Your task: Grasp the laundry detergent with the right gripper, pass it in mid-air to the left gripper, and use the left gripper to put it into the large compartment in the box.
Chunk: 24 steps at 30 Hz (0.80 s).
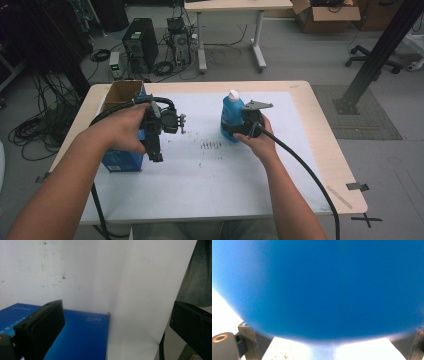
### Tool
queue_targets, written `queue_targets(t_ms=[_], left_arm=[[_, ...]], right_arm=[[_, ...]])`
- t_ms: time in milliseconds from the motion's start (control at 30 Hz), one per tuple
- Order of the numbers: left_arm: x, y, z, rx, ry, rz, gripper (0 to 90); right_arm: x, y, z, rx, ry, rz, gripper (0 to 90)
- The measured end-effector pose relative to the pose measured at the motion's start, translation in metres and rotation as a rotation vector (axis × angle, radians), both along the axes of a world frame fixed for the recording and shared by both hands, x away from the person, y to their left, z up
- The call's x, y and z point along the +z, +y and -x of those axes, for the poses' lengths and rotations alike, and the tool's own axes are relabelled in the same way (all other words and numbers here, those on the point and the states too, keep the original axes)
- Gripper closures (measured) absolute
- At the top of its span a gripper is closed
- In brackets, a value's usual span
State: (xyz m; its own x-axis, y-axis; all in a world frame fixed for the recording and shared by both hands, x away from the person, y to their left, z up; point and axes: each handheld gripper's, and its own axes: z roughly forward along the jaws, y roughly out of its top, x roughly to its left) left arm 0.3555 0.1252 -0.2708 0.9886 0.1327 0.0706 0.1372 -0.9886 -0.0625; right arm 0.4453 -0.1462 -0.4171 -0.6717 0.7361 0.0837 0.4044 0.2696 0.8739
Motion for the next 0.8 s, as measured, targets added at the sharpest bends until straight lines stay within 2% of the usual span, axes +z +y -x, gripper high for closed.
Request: queue_targets(t_ms=[200,433,800], left_arm=[[0.0001,0.0008,0.0001,0.001,-0.002,0.001,0.4],[-0.0003,0.0008,0.0000,0.002,0.001,-0.001,0.4],[-0.0018,-0.0001,-0.0003,0.003,0.004,-0.003,0.4]], right_arm=[[-0.0002,0.0006,0.0004,0.010,0.000,-0.001,14.0],[-0.0020,-0.0002,-0.0003,0.010,0.004,0.003,15.8],[-0.0021,-0.0004,0.0006,0.022,-0.006,0.002,25.1]])
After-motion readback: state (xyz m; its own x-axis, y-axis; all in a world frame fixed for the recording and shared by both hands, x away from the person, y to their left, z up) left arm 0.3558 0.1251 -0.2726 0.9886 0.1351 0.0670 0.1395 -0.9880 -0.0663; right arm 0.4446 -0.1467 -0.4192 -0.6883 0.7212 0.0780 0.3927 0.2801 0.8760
